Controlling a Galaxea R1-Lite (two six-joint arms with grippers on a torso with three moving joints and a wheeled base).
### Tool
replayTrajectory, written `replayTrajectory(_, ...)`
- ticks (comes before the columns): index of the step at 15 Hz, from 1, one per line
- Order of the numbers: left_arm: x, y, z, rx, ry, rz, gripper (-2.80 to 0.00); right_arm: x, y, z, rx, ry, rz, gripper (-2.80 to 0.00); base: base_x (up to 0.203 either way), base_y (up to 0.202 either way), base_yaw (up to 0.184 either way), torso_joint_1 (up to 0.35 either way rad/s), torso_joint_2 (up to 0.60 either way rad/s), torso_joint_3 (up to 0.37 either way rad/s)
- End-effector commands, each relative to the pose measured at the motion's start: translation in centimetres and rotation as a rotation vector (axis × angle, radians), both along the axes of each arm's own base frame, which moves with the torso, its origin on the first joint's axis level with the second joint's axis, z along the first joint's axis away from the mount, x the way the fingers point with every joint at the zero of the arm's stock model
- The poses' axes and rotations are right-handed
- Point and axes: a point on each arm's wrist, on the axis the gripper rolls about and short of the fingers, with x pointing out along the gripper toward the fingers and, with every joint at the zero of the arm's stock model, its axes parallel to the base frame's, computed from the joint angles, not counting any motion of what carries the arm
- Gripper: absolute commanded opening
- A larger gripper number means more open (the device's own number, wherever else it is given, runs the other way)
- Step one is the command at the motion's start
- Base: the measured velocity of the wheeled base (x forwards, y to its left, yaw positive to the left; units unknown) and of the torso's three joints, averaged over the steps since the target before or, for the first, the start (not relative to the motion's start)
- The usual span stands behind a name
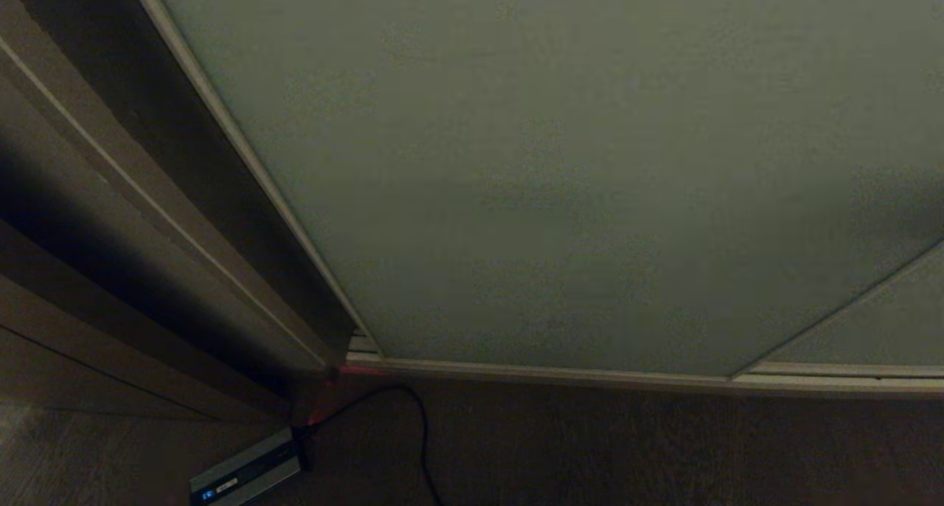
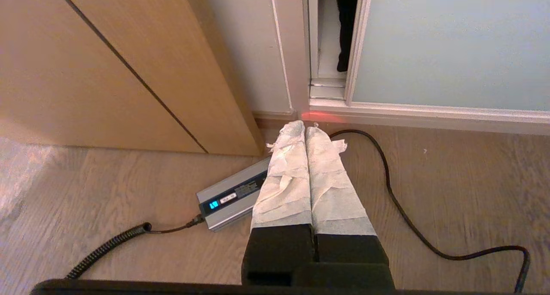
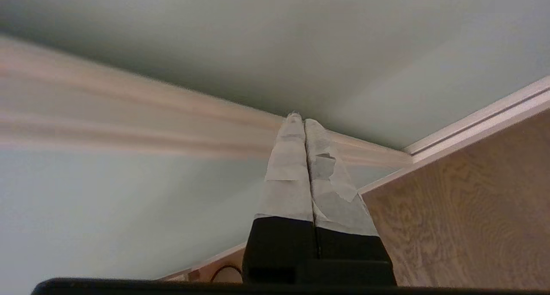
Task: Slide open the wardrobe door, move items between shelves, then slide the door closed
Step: Close the door
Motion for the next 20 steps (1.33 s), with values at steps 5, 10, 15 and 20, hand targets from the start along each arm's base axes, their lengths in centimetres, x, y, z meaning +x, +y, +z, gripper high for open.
replayTrajectory(5, 0.0, 0.0, 0.0, 0.000, 0.001, 0.001, -2.80, 2.0, 0.7, -0.4, 0.002, -0.003, 0.072, -2.80, 0.000, 0.000, 0.000, 0.000, 0.00, 0.000)
replayTrajectory(10, 0.0, 0.0, 0.0, 0.000, 0.001, 0.001, -2.80, 2.1, 0.6, -0.3, -0.009, -0.013, 0.075, -2.80, 0.000, 0.000, 0.000, 0.000, 0.00, 0.000)
replayTrajectory(15, 0.0, 0.0, 0.0, 0.000, 0.001, 0.001, -2.80, 2.1, 1.9, -0.1, -0.019, -0.021, 0.106, -2.80, 0.000, 0.000, 0.000, 0.000, 0.00, 0.000)
replayTrajectory(20, 0.0, 0.0, 0.0, 0.000, 0.001, 0.001, -2.80, 2.0, 3.1, -0.1, -0.018, -0.022, 0.133, -2.80, 0.000, 0.000, 0.000, 0.000, 0.00, 0.000)
